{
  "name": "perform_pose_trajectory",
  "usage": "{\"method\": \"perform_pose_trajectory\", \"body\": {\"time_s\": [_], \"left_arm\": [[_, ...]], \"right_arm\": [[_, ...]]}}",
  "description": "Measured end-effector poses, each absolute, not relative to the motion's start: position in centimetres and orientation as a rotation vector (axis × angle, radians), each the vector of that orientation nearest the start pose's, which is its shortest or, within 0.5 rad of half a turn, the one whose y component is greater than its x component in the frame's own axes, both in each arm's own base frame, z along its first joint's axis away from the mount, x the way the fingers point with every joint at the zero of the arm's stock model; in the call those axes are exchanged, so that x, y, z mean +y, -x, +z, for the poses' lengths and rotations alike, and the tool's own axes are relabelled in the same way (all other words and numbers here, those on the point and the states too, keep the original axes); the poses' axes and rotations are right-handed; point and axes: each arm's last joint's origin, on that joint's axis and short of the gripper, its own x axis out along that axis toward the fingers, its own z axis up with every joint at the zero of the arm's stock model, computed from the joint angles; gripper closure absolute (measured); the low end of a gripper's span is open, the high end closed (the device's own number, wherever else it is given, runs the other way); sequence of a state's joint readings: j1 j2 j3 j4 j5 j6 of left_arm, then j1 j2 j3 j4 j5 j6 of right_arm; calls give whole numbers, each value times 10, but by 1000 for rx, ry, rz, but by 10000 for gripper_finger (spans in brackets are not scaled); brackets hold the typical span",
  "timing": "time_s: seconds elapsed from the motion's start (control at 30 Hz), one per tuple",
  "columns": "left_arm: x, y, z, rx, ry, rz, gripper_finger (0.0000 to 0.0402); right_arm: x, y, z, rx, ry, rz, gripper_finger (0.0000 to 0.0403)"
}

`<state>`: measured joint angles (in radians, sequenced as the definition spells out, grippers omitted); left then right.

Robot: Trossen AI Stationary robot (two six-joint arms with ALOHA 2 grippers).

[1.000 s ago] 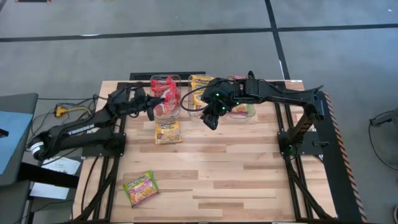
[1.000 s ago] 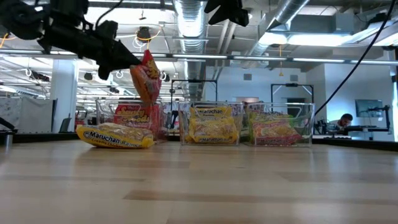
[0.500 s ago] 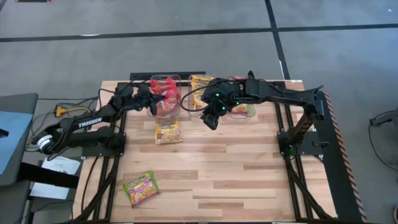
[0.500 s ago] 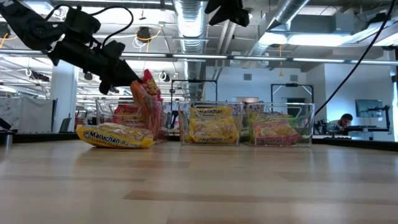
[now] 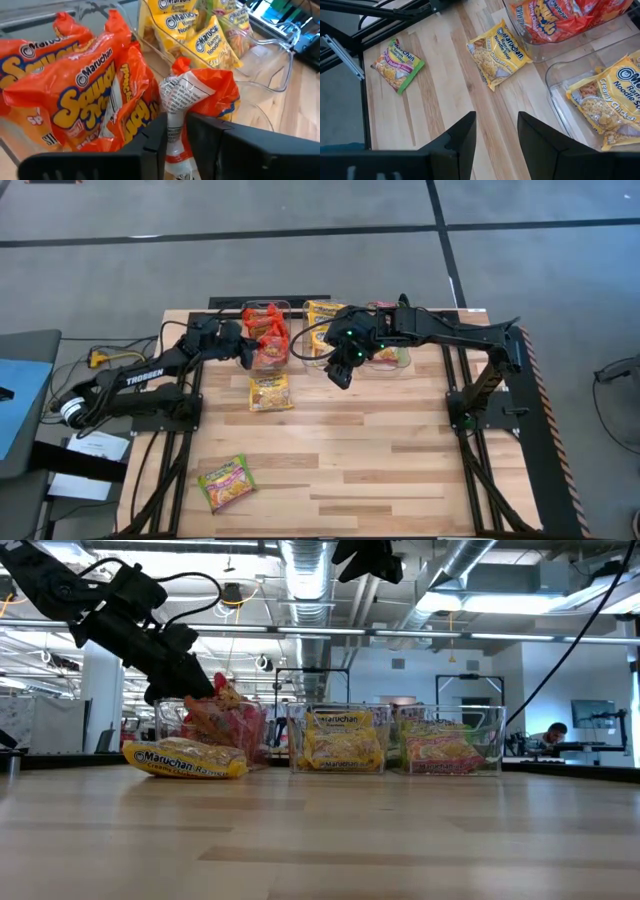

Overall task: Sort Maruchan noodles
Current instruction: Put the orange noodle pack into the left transparent bin

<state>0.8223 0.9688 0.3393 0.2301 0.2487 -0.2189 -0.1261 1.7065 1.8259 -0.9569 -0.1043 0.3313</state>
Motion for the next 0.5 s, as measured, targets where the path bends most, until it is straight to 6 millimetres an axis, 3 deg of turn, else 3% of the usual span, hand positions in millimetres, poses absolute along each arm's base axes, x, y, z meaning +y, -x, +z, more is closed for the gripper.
{"method": "perform_pose_trajectory", "body": {"time_s": [0.5], "left_arm": [[136, -137, 193, 292, 497, 588, 248]], "right_arm": [[-42, -354, 382, 823, -408, -158, 237]]}}
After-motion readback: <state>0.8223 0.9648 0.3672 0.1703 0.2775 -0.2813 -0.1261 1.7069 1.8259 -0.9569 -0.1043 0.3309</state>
